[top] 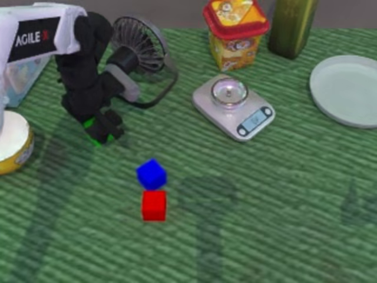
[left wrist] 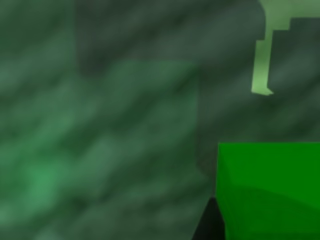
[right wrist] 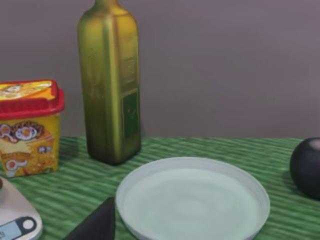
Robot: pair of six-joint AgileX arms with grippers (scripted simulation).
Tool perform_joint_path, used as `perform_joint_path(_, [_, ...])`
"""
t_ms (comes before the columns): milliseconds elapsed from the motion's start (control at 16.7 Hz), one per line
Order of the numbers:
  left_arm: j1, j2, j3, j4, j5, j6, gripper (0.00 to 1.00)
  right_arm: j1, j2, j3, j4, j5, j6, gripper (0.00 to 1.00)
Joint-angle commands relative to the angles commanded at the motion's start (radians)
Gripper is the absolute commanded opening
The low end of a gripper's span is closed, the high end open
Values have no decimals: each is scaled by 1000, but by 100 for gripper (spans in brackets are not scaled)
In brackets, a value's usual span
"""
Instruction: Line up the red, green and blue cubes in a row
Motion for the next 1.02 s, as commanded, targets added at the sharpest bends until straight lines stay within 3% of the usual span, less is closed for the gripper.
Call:
perform_joint_path(300, [0, -18, 3, -12, 7, -4, 0, 0, 0, 0, 0, 0, 0, 100])
perform_joint_path(720, [18, -77, 147, -222, 6, -6, 0, 0, 0, 0, 0, 0, 0, 100])
perform_joint_path(1020, [14, -84, 159, -236, 5, -5, 0, 0, 0, 0, 0, 0, 0, 100])
